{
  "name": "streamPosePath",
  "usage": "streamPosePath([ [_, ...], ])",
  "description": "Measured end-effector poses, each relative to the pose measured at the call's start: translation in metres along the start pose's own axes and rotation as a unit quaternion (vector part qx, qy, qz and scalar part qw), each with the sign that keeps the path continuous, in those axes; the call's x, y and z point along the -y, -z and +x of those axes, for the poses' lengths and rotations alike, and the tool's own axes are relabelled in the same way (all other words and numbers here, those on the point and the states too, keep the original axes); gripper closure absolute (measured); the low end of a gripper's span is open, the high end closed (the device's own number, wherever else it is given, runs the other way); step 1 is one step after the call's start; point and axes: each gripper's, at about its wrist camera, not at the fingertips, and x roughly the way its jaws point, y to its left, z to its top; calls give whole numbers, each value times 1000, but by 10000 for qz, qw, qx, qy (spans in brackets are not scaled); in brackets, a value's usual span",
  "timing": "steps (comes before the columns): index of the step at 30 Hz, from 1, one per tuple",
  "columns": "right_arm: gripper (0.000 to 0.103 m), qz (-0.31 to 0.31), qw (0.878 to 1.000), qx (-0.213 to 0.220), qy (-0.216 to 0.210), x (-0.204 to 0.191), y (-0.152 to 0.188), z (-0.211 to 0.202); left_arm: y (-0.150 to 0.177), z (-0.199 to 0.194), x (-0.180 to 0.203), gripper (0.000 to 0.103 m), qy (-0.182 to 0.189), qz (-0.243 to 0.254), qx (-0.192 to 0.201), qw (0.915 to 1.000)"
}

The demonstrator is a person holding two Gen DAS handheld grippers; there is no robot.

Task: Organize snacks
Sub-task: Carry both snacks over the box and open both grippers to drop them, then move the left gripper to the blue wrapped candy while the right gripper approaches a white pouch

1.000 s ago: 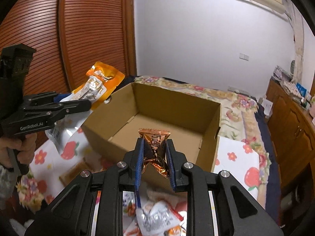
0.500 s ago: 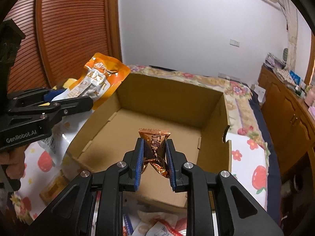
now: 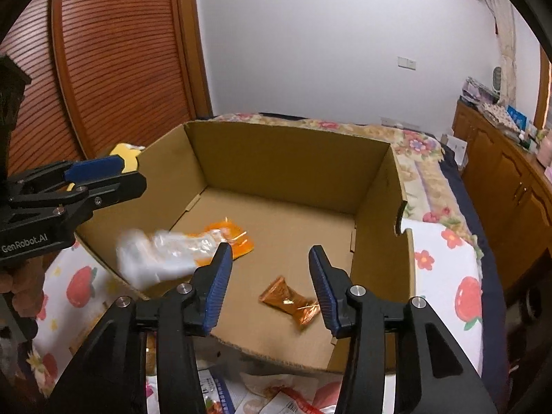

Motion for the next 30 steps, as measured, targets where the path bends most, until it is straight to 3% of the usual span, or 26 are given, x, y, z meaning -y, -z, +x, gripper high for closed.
streamPosePath([
  [10,56,14,9984,490,-292,-2,17,-63,11,-40,2,27,99,96,329,9994],
  [16,54,21,9975,608,-358,-8,40,-90,20,-59,6,26,105,115,449,9989],
  [26,49,49,9990,371,-255,-1,94,-101,58,-73,16,23,63,292,383,9988],
  [30,49,118,9995,199,-226,4,115,-99,84,-81,17,23,239,116,316,9991],
])
